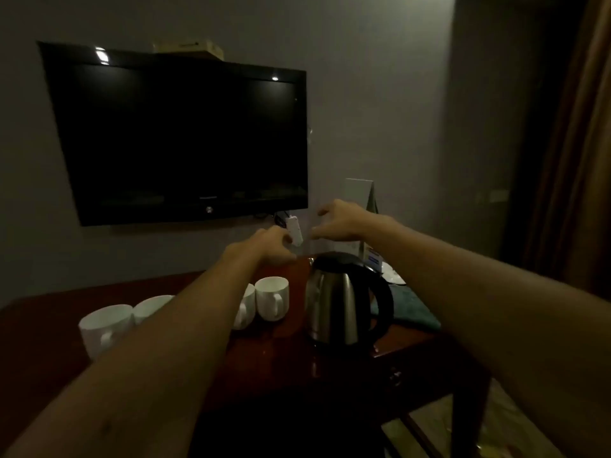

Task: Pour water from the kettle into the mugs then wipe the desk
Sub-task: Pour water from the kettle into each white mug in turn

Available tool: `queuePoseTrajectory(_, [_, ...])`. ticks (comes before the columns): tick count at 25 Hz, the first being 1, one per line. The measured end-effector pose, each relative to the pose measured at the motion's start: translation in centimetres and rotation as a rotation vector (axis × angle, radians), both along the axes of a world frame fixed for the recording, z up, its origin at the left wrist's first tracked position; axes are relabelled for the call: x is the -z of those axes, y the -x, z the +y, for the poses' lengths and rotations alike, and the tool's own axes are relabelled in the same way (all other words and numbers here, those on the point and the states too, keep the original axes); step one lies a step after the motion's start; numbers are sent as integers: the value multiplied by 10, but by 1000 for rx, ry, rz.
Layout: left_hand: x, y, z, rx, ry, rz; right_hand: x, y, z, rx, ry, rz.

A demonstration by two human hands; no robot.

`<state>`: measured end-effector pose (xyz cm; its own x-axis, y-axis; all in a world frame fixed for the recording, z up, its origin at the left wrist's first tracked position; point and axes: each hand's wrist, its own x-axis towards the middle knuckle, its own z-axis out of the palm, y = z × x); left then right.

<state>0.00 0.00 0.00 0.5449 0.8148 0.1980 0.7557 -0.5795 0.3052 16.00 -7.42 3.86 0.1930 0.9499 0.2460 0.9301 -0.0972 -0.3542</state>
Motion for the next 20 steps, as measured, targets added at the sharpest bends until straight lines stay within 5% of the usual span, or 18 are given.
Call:
queuePoseTrajectory(7, [35, -13, -10, -43, 102, 8, 71, -56, -37, 138, 161, 332])
queuePoseTrajectory(20, [124, -3, 22, -375, 268, -269, 136, -53, -30, 98, -367, 568])
